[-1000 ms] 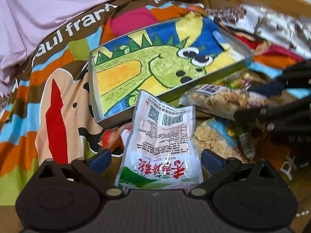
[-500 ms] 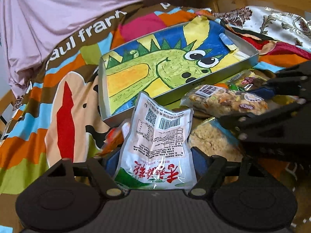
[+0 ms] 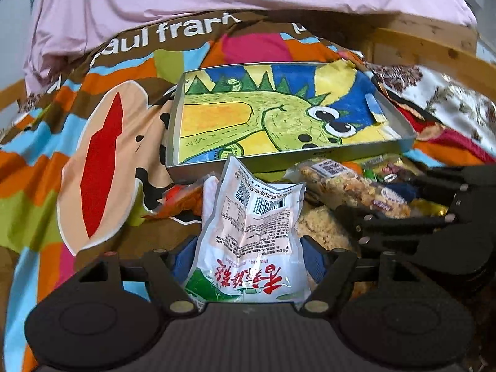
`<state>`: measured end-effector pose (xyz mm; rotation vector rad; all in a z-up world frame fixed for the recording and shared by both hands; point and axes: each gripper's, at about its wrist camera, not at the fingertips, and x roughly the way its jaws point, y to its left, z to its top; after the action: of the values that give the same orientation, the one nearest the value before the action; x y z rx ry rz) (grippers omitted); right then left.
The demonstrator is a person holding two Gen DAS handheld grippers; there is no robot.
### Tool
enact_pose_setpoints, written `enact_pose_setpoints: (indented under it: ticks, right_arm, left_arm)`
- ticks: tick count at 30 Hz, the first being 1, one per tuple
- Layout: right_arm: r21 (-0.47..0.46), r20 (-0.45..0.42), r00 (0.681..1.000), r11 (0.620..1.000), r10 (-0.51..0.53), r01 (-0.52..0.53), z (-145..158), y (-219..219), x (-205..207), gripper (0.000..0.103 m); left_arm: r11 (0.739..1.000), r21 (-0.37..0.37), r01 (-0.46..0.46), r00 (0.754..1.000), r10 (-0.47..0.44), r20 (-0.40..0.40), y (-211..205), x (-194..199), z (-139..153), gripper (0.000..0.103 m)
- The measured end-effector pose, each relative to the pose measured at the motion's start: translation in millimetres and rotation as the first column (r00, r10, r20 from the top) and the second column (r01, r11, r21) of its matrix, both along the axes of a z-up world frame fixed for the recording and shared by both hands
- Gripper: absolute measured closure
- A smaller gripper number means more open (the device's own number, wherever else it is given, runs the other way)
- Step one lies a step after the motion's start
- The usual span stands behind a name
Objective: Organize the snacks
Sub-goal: 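Lift the white bag with the left gripper while the right lifts the nut bar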
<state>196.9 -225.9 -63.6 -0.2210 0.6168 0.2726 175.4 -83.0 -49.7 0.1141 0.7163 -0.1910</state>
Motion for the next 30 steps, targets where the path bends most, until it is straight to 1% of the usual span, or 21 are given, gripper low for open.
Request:
enact_pose_setpoints:
  ticks: [2, 3, 4, 6, 8, 11, 12, 13, 14, 16, 18, 22, 24, 27, 28, 29, 30]
  right_arm:
    - [-0.061, 0.029, 1.0, 0.998, 0.013, -0.011, 0, 6, -5, 0.065]
    - [-0.113, 0.052, 0.998, 0.993, 0.028, -0.022, 0, 10, -8, 0.065]
    - [-0.154, 0.069, 0.997, 0.988, 0.043, -0.032, -1, 13, -11, 0.065]
    - [-0.212, 0.092, 0.993, 0.976, 0.068, -0.047, -3, 18, -16, 0.065]
    - [-0.227, 0.095, 0.993, 0.973, 0.073, -0.05, -4, 19, -17, 0.065]
    - [-0.214, 0.09, 0.993, 0.976, 0.07, -0.049, -3, 17, -15, 0.065]
    - [-0.213, 0.09, 0.994, 0.976, 0.069, -0.049, -2, 17, -15, 0.065]
    - [-0.217, 0.09, 0.993, 0.975, 0.071, -0.05, -3, 18, -15, 0.065]
    - [-0.22, 0.089, 0.994, 0.974, 0.071, -0.05, -4, 18, -15, 0.065]
    - [-0.228, 0.088, 0.994, 0.973, 0.07, -0.048, -5, 19, -14, 0.065]
    - [-0.233, 0.087, 0.994, 0.971, 0.067, -0.045, -6, 19, -13, 0.065]
    - [-0.223, 0.082, 0.994, 0.974, 0.067, -0.047, -6, 18, -11, 0.065]
    - [-0.225, 0.082, 0.994, 0.973, 0.069, -0.049, -6, 18, -11, 0.065]
    - [-0.246, 0.087, 0.993, 0.968, 0.082, -0.058, -6, 19, -13, 0.065]
    - [-0.255, 0.09, 0.992, 0.965, 0.086, -0.061, -7, 20, -14, 0.065]
    - [-0.265, 0.093, 0.991, 0.962, 0.092, -0.064, -7, 21, -15, 0.065]
    - [-0.271, 0.095, 0.991, 0.96, 0.095, -0.066, -7, 21, -16, 0.065]
  left_arm:
    - [1.0, -0.023, -0.007, 1.0, 0.007, 0.005, 2, -1, 0, 0.032]
    - [1.0, -0.022, -0.004, 1.0, 0.004, 0.013, 1, -2, 1, 0.033]
    - [1.0, -0.016, 0.001, 1.0, -0.001, 0.023, 0, -3, 2, 0.037]
    - [1.0, -0.014, 0.002, 0.999, -0.001, 0.038, -2, -6, 4, 0.04]
    - [1.0, -0.021, 0.006, 0.999, -0.006, 0.036, -4, -7, 4, 0.042]
    - [0.999, 0.031, 0.019, 0.999, -0.02, 0.036, -9, -8, 2, 0.042]
    - [0.999, 0.05, 0.016, 0.999, -0.018, 0.035, -10, -8, 1, 0.041]
    - [0.998, 0.055, 0.009, 0.999, -0.01, 0.031, -9, -7, 1, 0.038]
    - [0.999, 0.048, 0.007, 1.0, -0.008, 0.02, -8, -6, 0, 0.031]
    - [0.999, 0.041, 0.005, 1.0, -0.005, 0.0, -5, -3, -2, 0.027]
    - [0.999, 0.039, 0.011, 1.0, -0.011, 0.003, -4, -3, -3, 0.025]
    - [0.998, 0.064, 0.022, 1.0, -0.021, -0.008, -4, -1, -6, 0.02]
    - [0.997, 0.067, 0.028, 1.0, -0.027, -0.005, -4, 0, -6, 0.019]
    - [0.996, 0.08, 0.037, 0.999, -0.038, 0.01, -5, -2, -7, 0.027]
    - [0.995, 0.095, 0.044, 0.999, -0.047, 0.024, -7, -3, -5, 0.034]
    - [0.992, 0.116, 0.056, 0.998, -0.06, 0.036, -10, -5, -4, 0.044]
    - [0.989, 0.133, 0.065, 0.997, -0.071, 0.042, -12, -6, -3, 0.048]
